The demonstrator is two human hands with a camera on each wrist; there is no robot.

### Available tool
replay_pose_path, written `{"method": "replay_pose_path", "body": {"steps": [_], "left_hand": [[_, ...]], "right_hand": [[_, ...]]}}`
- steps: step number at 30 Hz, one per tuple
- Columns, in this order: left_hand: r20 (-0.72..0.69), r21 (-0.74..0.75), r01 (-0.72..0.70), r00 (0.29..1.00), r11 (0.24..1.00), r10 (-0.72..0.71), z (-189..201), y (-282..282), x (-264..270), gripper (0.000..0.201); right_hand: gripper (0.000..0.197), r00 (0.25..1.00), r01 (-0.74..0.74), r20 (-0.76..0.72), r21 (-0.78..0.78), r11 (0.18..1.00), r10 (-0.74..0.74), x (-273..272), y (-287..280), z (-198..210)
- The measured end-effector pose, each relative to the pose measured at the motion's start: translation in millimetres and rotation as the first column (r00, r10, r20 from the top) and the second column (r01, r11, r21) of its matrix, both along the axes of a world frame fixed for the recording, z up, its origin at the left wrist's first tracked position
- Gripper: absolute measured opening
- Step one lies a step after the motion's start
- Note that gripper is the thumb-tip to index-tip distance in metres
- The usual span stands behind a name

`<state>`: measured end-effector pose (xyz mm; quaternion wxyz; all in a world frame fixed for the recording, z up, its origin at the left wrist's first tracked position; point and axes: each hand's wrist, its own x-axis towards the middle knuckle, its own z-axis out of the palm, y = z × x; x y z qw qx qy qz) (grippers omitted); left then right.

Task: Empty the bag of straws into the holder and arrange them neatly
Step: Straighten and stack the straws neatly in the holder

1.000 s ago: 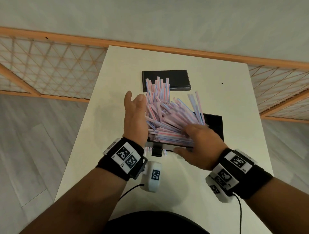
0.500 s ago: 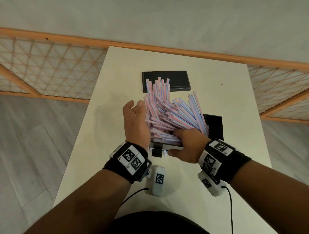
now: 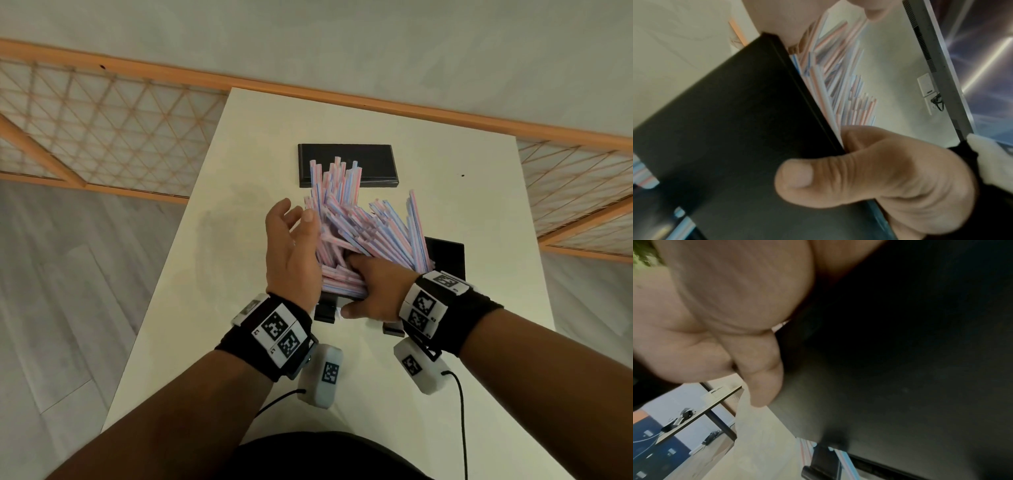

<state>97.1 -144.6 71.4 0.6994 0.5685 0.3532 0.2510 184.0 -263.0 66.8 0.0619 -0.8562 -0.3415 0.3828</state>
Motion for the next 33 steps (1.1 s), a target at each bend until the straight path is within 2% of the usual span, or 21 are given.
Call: {"method": "replay_pose_path", "body": {"steps": [2, 8, 12, 14, 17, 18, 21, 23, 27, 29, 31, 33], "left_hand": [[0.017, 0.004, 0.004, 1.0, 1.0, -0.004, -0.9, -0.6, 0.4, 0.08], [0.022, 0.065, 0.028, 0.999, 0.998, -0.029, -6.8, 0.1, 2.3, 0.085], [0.018, 0.112, 0.033, 0.999, 0.993, -0.035, -8.2, -1.1, 2.7, 0.087], [0.045, 0.106, 0.022, 0.999, 0.994, -0.027, -6.4, -1.9, 1.7, 0.082], [0.083, 0.068, -0.015, 0.996, 0.998, 0.01, -3.9, -0.1, 1.2, 0.081], [0.082, 0.053, -0.034, 0.996, 0.998, 0.029, -2.4, 1.7, 0.8, 0.082], [0.096, 0.061, -0.093, 0.992, 0.994, 0.087, 3.0, 9.2, 2.0, 0.078], [0.086, 0.069, -0.097, 0.992, 0.993, 0.091, 3.0, 13.1, 4.1, 0.078], [-0.032, 0.15, 0.086, 0.996, 0.985, -0.082, -9.0, 9.5, 7.0, 0.074], [-0.058, 0.179, 0.122, 0.992, 0.976, -0.113, -9.7, 2.3, 3.7, 0.061], [-0.02, 0.139, 0.057, 0.998, 0.989, -0.054, -8.5, 0.4, 1.4, 0.069], [0.035, 0.111, -0.044, 0.999, 0.993, 0.04, -4.2, 1.8, 0.9, 0.074]], "right_hand": [[0.066, 0.999, -0.032, 0.024, 0.017, 0.999, 0.031, -1.3, 4.3, -0.8], [0.061, 0.997, -0.055, 0.053, 0.018, 0.998, 0.053, -1.5, 9.8, 0.0], [0.073, 0.995, -0.068, 0.072, 0.031, 0.997, 0.065, -2.5, 12.4, 1.7], [0.078, 0.998, -0.046, 0.044, 0.074, 0.996, 0.043, -0.6, 13.3, 5.2], [0.051, 1.0, 0.005, -0.022, 0.071, 0.997, -0.003, 1.8, 14.4, 10.9], [0.05, 1.0, -0.004, -0.016, 0.063, 0.998, 0.005, 1.7, 14.0, 11.2], [0.063, 0.998, -0.052, 0.018, 0.016, 0.999, 0.052, -2.8, 10.6, 9.7], [0.068, 0.999, -0.041, 0.011, 0.052, 0.998, 0.041, -3.4, 7.9, 9.0], [0.046, 1.0, -0.003, 0.024, 0.059, 0.998, 0.002, -2.6, 4.4, 12.5], [0.053, 1.0, 0.018, 0.019, 0.08, 0.997, -0.019, -5.3, 3.5, 12.8], [0.064, 1.0, 0.021, 0.006, 0.117, 0.993, -0.022, -5.8, 4.2, 13.6], [0.057, 1.0, -0.006, 0.005, 0.092, 0.996, 0.006, -5.6, 6.7, 14.8]]}}
